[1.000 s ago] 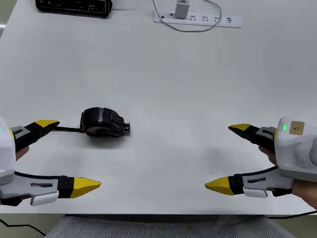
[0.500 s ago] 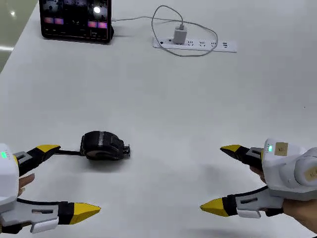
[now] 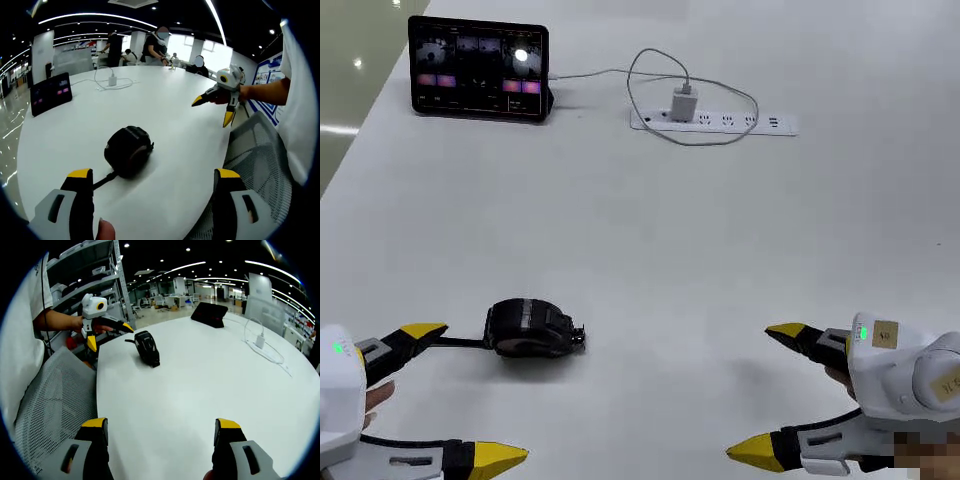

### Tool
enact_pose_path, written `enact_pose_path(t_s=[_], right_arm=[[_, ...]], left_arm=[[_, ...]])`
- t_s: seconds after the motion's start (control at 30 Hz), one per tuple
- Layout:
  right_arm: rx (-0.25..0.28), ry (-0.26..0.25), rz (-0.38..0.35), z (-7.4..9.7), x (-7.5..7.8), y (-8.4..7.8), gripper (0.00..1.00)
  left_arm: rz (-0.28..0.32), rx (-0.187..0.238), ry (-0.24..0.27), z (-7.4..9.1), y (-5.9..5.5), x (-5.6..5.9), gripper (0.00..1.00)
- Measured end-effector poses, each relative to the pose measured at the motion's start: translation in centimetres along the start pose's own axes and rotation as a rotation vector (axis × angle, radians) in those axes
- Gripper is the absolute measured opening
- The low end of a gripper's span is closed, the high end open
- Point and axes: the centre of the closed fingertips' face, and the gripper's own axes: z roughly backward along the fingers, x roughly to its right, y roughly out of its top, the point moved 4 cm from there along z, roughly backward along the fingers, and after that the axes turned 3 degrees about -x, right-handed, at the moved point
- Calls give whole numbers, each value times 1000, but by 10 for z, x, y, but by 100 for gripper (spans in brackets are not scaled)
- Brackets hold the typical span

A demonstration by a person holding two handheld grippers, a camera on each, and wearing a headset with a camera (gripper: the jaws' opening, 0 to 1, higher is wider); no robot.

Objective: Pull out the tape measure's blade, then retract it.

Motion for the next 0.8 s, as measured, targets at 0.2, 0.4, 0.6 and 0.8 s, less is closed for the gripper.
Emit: enact_pose_path(t_s=[0.2, 0.4, 0.6, 0.8], right_arm=[[2, 1, 0, 0, -1, 2, 87], [7, 5, 0, -1, 0, 4, 87], [20, 16, -7, -5, 3, 8, 87], [32, 28, -18, -12, 7, 14, 87]], left_arm=[[1, -3, 0, -1, -2, -1, 98], [-4, -9, 3, -1, -3, -8, 99], [-21, -20, 11, -4, -6, -16, 98], [-44, -31, -6, -10, -5, -23, 98]])
